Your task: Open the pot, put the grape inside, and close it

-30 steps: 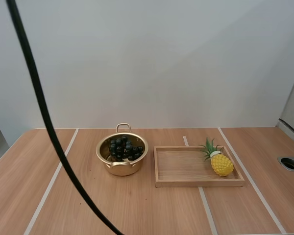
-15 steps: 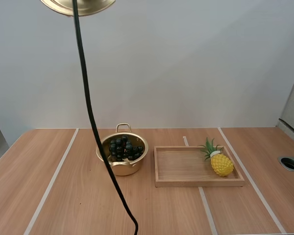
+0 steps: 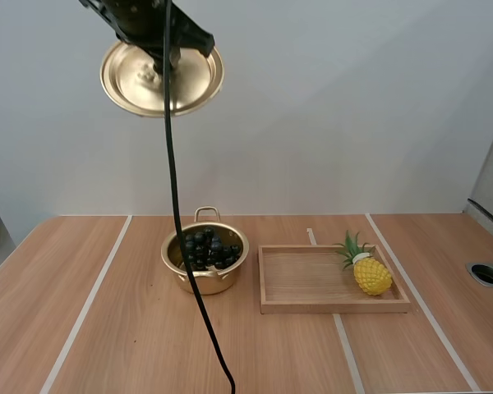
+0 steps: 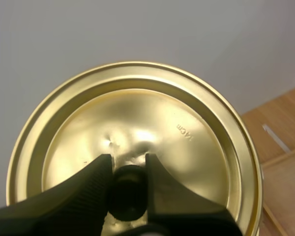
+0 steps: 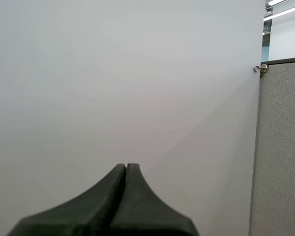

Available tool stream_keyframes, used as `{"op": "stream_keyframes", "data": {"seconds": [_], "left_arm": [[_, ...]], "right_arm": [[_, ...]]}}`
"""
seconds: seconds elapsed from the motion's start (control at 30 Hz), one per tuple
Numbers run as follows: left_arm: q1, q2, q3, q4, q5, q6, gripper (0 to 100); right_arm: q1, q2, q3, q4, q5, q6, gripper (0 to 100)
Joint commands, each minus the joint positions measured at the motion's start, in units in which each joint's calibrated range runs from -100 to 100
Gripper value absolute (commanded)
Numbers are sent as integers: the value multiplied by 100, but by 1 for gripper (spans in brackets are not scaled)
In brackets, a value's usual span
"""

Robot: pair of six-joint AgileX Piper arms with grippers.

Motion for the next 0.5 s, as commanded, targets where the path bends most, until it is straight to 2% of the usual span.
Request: {"op": "stream_keyframes", "data": {"seconds": [0.0, 0.1, 0.47], "left_arm": [[2, 59, 413, -426, 0, 172, 0], [2, 153, 807, -645, 0, 242, 0], [2, 708, 1747, -659, 0, 641, 0]], "right_arm": [[-24, -61, -32, -9, -54, 39, 0], [-24, -61, -32, -9, -35, 39, 0], [-24, -61, -32, -9, -35, 39, 0]]}}
